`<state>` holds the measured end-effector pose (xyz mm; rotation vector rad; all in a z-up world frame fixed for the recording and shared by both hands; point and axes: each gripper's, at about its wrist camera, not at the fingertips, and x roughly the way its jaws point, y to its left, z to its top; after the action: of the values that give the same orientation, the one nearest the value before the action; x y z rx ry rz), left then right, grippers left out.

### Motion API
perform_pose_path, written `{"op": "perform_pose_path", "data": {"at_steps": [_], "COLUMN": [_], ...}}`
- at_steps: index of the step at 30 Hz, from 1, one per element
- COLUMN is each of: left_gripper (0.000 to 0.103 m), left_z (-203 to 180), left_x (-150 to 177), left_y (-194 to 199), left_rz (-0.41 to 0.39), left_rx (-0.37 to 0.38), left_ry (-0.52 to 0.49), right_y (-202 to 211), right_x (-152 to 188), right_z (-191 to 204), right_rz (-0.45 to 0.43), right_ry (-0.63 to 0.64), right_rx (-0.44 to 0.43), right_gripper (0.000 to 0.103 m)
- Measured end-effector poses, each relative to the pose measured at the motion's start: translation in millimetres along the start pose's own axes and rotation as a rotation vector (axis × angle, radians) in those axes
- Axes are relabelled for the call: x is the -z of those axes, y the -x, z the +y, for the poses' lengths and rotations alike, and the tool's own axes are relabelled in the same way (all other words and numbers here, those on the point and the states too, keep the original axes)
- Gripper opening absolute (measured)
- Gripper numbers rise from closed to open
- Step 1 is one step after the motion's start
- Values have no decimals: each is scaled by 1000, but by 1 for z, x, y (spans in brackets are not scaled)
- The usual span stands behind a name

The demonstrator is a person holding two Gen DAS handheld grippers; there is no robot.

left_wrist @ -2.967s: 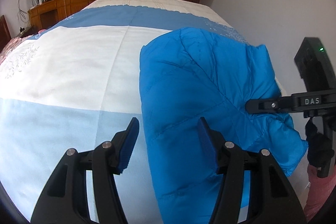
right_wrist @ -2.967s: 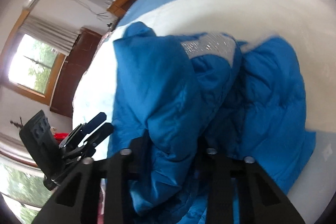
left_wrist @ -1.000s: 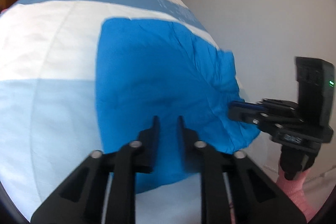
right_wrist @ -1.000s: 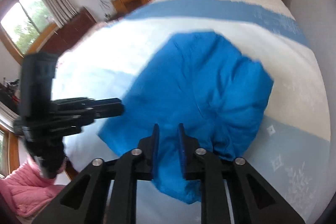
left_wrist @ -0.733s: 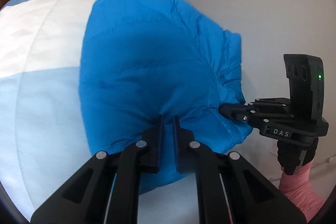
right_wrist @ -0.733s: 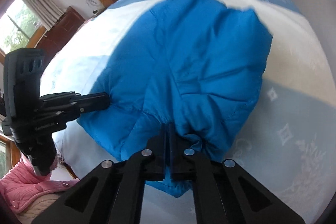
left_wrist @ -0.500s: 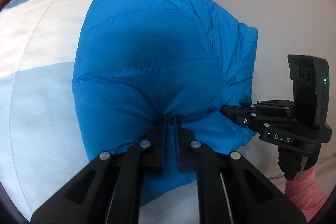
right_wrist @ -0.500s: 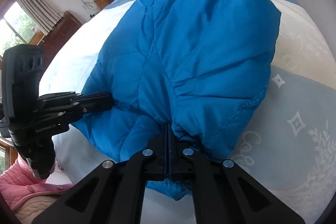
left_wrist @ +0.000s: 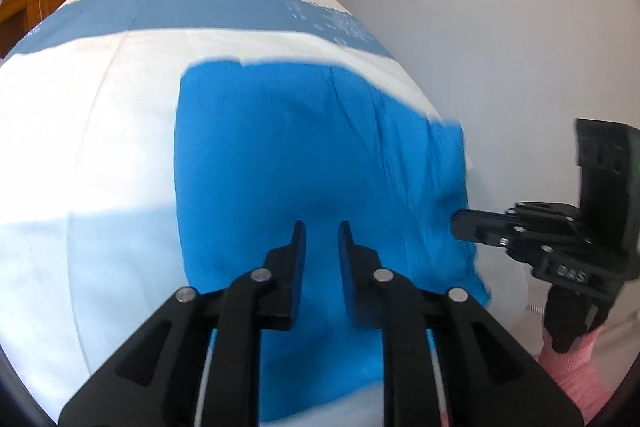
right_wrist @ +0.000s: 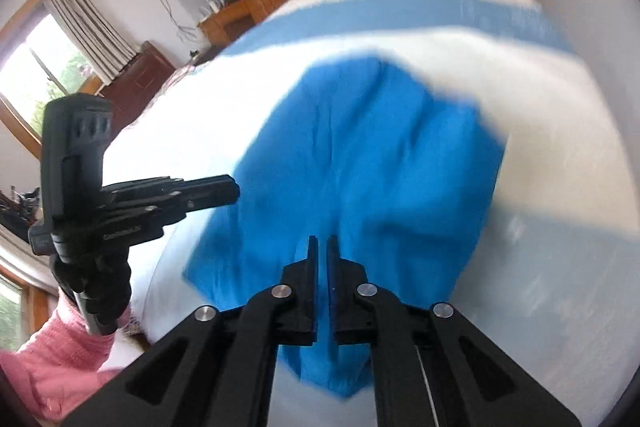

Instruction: Fold large clothes

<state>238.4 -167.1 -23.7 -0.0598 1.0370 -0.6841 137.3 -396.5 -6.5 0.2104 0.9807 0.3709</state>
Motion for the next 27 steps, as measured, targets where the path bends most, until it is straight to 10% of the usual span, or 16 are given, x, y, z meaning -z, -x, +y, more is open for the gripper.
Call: {"op": "perform_pose_path", "data": {"at_steps": [6, 15, 25, 27], "left_gripper": [16, 16, 17, 37], "left_z": [16, 37, 32, 28], "left_x": [-56, -58, -55, -43], "left_y": [-53, -116, -88, -57], "left_rz": [81, 207, 167, 132], "left_rx": [-36, -10, -38, -30], "left_ry": [33, 40, 52, 53], "right_y": [-43, -92, -74, -54], "right_x": [-49, -20, -27, -24], "right_z": [-38, -90, -86, -78], "right_rz": [64, 117, 62, 20], "right_ry": [-63, -160, -201, -182], "right_rx": [103, 47, 24, 25], "right_gripper": [5, 0, 5, 15]}}
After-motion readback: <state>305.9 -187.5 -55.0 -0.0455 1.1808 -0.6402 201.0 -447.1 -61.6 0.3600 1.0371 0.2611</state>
